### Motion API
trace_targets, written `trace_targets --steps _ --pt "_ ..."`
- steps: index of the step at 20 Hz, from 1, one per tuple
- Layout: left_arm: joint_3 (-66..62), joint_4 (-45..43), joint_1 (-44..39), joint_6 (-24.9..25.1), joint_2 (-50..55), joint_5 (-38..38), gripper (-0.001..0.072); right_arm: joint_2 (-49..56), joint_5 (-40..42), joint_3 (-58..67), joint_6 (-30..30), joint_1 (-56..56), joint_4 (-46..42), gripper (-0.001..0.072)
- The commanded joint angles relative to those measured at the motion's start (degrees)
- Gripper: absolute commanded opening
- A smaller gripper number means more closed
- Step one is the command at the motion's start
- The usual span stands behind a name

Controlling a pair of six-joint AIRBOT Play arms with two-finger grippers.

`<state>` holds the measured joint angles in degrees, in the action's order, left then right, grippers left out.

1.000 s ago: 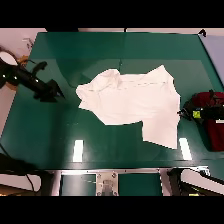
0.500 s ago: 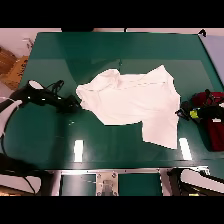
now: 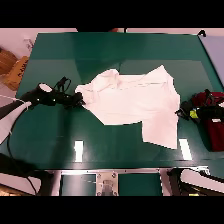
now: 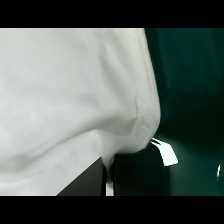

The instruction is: Fold the shirts.

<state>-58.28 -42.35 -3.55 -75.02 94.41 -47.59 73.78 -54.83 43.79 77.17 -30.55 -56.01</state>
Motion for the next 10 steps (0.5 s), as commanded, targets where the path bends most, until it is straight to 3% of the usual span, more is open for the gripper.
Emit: trace_targets --steps 1,10 --pt "-0.2 -2.5 -0.2 2.1 0.2 -0.2 0.0021 0.0 -0.1 0.0 -1.1 0.0 0.0 0.0019" --pt "-5.2 -16.5 -0.2 0.0 -5.9 -15.6 0.0021 0.0 -2.0 0.0 -1.1 0.1 0.0 0.0018"
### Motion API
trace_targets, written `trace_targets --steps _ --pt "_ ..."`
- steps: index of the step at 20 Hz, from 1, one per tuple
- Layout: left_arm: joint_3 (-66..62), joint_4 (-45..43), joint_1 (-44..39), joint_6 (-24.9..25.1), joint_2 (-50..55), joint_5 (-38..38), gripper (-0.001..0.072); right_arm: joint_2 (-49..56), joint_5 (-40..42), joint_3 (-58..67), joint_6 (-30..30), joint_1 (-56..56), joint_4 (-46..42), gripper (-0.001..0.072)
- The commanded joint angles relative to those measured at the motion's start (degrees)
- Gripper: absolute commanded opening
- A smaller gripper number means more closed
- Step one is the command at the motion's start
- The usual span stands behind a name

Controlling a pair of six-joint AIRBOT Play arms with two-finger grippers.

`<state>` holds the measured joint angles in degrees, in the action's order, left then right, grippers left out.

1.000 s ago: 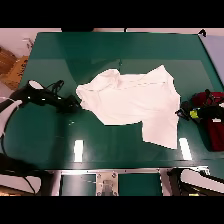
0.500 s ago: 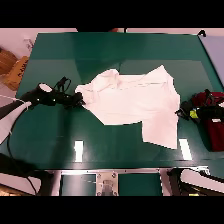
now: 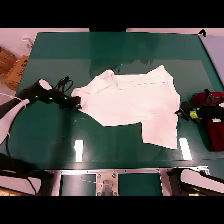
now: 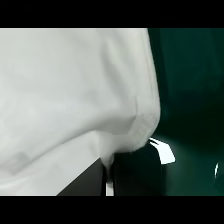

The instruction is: Fold the shirts.

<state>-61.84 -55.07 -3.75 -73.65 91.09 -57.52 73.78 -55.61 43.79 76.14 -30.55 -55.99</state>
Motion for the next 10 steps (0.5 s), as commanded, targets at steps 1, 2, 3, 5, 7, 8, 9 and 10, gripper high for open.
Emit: trace_targets --steps 1,2,3,5,7,8,9,10 --pt "-1.6 -4.2 0.0 -1.4 -3.2 -8.4 0.0021 0.0 -1.3 -0.3 -0.1 0.3 0.0 0.0018" --pt "-1.5 -4.3 0.0 -1.5 -3.2 -10.8 0.0021 0.0 -1.2 -0.7 -0.1 0.5 0.0 0.0018" --pt "-1.3 -4.3 0.0 -2.2 -3.1 -12.3 0.0022 0.0 -1.2 -1.3 -0.1 0.7 0.0 0.0018" --pt "-1.4 -4.6 0.0 -3.1 -3.2 -14.3 0.0245 0.0 -1.2 -2.4 -0.1 0.7 0.0 0.0018" --pt "-1.6 -5.4 0.4 -3.9 -3.2 -15.4 0.0453 0.0 -1.2 -2.4 -0.1 0.7 0.0 0.0018" --pt "-1.7 -5.4 1.1 -3.9 -3.2 -15.8 0.0453 0.0 -1.2 -2.4 -0.1 0.7 0.0 0.0018" --pt "-1.7 -5.4 2.4 -3.9 -3.2 -16.2 0.0453 0.0 -1.2 -2.4 -0.1 0.7 0.0 0.0018" --pt "-1.7 -5.4 3.8 -3.9 -3.2 -16.5 0.0453 0.0 -1.0 -2.4 -0.1 0.7 0.0 0.0018"
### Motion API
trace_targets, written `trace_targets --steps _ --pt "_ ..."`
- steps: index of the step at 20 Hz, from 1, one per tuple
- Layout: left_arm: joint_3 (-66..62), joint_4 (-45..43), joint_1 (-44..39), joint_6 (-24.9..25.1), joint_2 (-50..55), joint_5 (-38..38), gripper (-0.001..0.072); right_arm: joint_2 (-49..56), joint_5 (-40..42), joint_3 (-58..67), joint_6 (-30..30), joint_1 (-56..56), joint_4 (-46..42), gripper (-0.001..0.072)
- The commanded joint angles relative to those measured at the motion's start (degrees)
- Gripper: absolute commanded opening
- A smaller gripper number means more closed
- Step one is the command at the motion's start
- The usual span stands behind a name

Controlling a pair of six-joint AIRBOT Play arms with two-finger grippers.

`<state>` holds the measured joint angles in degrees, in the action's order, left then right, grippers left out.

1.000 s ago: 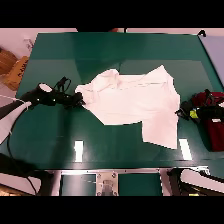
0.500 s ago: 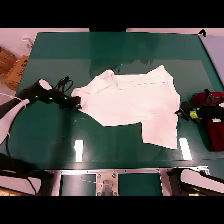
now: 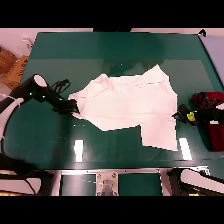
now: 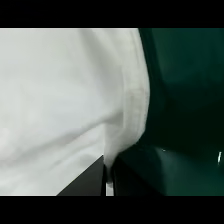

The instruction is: Fold the shirts.

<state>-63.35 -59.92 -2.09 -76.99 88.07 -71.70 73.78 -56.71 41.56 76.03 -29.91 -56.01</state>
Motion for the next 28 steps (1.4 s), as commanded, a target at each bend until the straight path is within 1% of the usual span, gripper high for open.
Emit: trace_targets --steps 1,3,5,6,8,9,10,11,12,14,16,19,20,21,23,25,28 --pt "0.1 -0.5 3.7 -0.7 -0.1 -2.2 0.0453 0.0 0.3 -0.2 0.0 0.1 0.0 0.0018" --pt "2.0 0.0 5.2 -0.7 -0.1 -0.2 0.0453 0.0 0.9 -0.2 0.0 0.1 0.0 0.0018" --pt "5.5 1.2 5.0 -0.4 0.1 4.4 0.0453 0.0 1.2 -0.2 0.0 0.1 0.1 0.0018" --pt "7.5 3.1 5.0 0.7 0.2 7.2 0.0453 0.0 1.2 -0.2 0.0 0.1 0.0 0.0018" --pt "10.0 4.8 5.0 1.1 0.5 12.3 0.0453 0.0 1.2 -0.2 0.0 0.1 0.0 0.0018" --pt "10.2 5.9 5.0 1.3 0.9 13.8 0.0452 0.0 1.3 -0.2 0.0 0.1 0.0 0.0018" --pt "10.3 7.9 5.0 3.3 1.2 14.2 0.0445 0.0 1.3 -0.2 0.0 0.1 0.0 0.0018" --pt "10.3 11.4 5.0 6.1 1.7 13.7 0.0296 0.0 1.3 -0.2 0.0 0.1 0.0 0.0018" --pt "10.3 13.2 5.0 8.2 2.3 12.6 0.0172 0.0 1.2 -0.2 0.0 0.1 0.0 0.0018" --pt "10.3 12.7 5.0 10.2 2.4 9.3 0.0021 0.0 1.2 -0.2 0.0 0.1 0.0 0.0018" --pt "10.1 10.6 5.1 10.0 2.2 7.5 0.0021 0.0 1.2 -0.2 0.0 0.1 0.0 0.0018" --pt "6.8 11.0 5.1 10.0 2.1 3.1 0.0020 -0.2 0.0 0.3 0.0 0.1 1.9 0.0017" --pt "4.3 11.2 5.1 10.0 2.0 0.2 0.0020 -0.8 -1.7 1.3 -0.3 0.1 3.6 0.0017" --pt "1.2 11.5 5.1 9.9 1.2 -2.9 0.0020 -1.9 -4.2 3.2 -1.9 0.1 7.0 0.0017" --pt "-6.3 12.4 5.1 9.2 -2.6 -6.2 0.0020 -5.6 -9.0 9.0 -3.5 0.1 13.4 0.0017" --pt "-15.5 12.7 5.1 7.5 -9.1 -5.4 0.0020 -10.7 -11.6 17.8 -3.7 -0.1 18.7 0.0017" --pt "-31.7 12.8 5.1 5.2 -20.0 0.4 0.0020 -18.2 -11.7 34.7 -3.6 -0.1 23.3 0.0017"
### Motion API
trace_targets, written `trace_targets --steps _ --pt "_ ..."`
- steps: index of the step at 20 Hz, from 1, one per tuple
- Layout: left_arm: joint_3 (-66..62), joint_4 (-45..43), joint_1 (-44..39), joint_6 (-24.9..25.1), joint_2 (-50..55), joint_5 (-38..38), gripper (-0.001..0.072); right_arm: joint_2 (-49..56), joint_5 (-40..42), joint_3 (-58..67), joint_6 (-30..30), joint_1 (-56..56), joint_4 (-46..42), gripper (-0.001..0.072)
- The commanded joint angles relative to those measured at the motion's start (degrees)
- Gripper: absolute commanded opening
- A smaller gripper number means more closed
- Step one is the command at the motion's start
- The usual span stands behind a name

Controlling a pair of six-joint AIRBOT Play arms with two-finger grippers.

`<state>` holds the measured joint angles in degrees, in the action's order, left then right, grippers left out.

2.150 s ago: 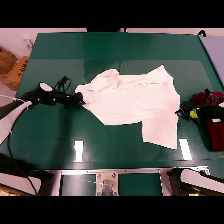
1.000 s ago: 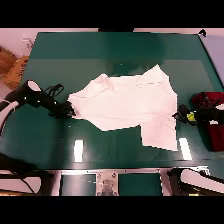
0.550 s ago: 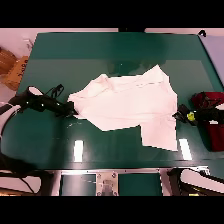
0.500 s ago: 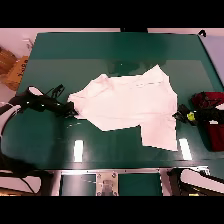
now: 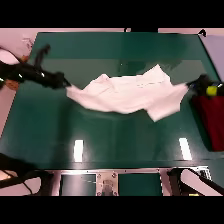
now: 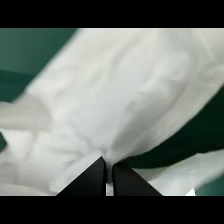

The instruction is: Fold the shirts.

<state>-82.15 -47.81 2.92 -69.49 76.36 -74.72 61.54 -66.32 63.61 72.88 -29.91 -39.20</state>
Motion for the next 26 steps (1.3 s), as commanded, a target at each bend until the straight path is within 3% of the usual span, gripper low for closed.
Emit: trace_targets --steps 1,6,11,14,17,22,26 --pt "-17.7 0.6 0.1 -2.3 -11.4 6.1 0.0021 -8.0 -1.3 19.0 -0.2 -0.1 6.9 0.0018" --pt "-35.4 -4.0 0.1 -2.7 -23.0 15.5 0.0021 -15.9 8.8 42.6 0.7 -3.9 6.1 0.0018" --pt "-36.0 -16.1 0.1 -7.8 -28.0 14.9 0.0021 -19.2 10.8 45.8 5.6 -7.5 -4.2 0.0019" --pt "-32.7 -23.5 0.1 -11.6 -27.2 10.8 0.0021 -18.9 10.7 41.2 6.3 -7.5 -5.8 0.0019" --pt "-21.6 -24.0 0.1 -11.5 -26.9 12.5 0.0021 -17.7 10.4 30.3 6.2 -7.4 -4.0 0.0019" --pt "-2.3 -17.4 0.1 -9.4 -15.0 17.1 0.0021 -8.6 16.5 8.3 -1.0 0.6 -1.7 0.0019" --pt "2.3 -10.1 0.1 -5.5 1.9 21.5 0.0021 8.6 24.6 3.7 -3.1 7.7 -1.7 0.0019"
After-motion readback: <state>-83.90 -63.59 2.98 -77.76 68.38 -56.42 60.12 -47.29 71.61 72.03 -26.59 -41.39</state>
